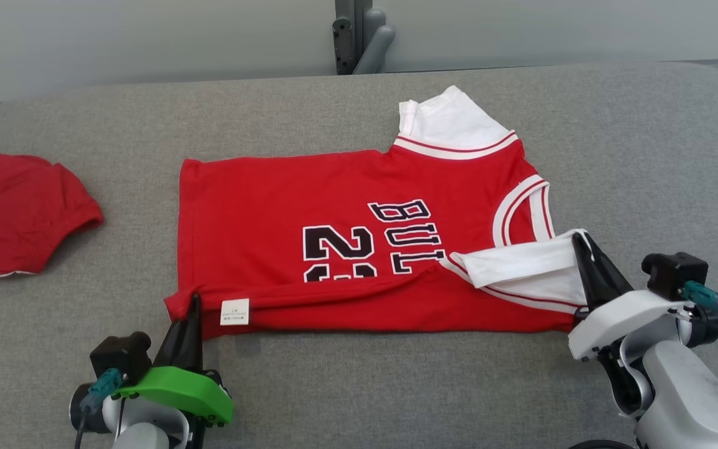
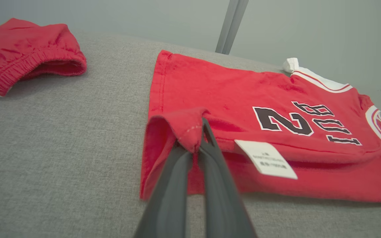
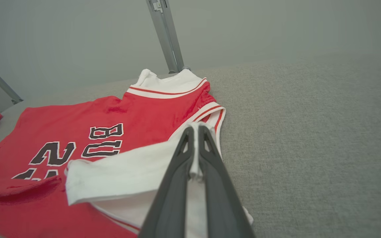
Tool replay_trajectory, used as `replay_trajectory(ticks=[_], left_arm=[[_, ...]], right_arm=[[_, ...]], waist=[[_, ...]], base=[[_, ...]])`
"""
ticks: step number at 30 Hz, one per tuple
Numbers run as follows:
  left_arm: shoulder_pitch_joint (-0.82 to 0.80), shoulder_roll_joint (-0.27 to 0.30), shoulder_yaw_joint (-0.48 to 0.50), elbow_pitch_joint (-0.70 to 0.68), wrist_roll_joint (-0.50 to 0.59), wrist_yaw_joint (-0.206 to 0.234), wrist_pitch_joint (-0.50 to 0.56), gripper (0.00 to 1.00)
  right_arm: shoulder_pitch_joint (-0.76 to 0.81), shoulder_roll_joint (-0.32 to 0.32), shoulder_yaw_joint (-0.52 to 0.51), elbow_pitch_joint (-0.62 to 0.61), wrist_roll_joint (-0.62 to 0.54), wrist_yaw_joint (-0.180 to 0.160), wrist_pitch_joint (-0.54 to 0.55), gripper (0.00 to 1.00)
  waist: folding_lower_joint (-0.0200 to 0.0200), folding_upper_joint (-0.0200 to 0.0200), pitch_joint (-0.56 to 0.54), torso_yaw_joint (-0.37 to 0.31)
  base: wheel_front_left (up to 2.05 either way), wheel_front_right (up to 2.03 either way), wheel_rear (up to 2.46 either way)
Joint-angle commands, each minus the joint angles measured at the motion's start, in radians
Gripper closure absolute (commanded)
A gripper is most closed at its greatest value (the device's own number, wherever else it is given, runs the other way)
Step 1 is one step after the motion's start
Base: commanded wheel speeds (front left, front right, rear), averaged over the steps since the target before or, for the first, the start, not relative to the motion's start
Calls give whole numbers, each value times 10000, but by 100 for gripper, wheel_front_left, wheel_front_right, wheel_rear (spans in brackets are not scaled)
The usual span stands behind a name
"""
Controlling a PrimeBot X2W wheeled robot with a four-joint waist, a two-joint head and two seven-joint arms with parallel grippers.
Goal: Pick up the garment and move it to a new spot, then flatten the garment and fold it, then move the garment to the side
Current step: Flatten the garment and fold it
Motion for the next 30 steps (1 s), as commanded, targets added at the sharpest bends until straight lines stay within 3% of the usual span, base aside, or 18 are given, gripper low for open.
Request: replay_trajectory(ticks=[1,12,13,14,15,16,24,30], left_arm=[[-270,30,45,118,86,30,1,100],[-1271,-31,-91,698,343,30,0,100],[-1303,-35,-92,704,302,30,0,76],[-1307,-38,-52,688,290,30,0,43],[-1307,-38,-52,688,290,30,0,43],[-1267,-36,36,695,262,30,0,0],[-411,-74,500,-240,442,30,1,0],[577,-64,566,-658,282,30,1,0]], right_arm=[[-283,26,-20,211,-152,-18,-2,100],[-1603,363,-839,1334,-919,-18,-2,100],[-1629,417,-982,1313,-941,-18,-2,63],[-1604,474,-1121,1311,-985,-18,0,0],[-1604,474,-1121,1311,-985,-18,0,0],[-1548,528,-1229,1322,-998,-18,-2,0],[-496,622,-1788,53,-1024,-17,-1,0],[1019,594,-1083,-338,-638,-17,0,0]], waist=[[1,0,415,175],[1,0,1197,260],[1,0,1228,258],[1,0,1262,250],[1,0,1262,250],[1,0,1289,242],[1,0,1102,159],[1,0,723,151]], base=[[0,0,0],[0,0,0],[0,0,0],[0,0,0],[0,0,0],[0,0,0],[0,0,0],[0,0,0]])
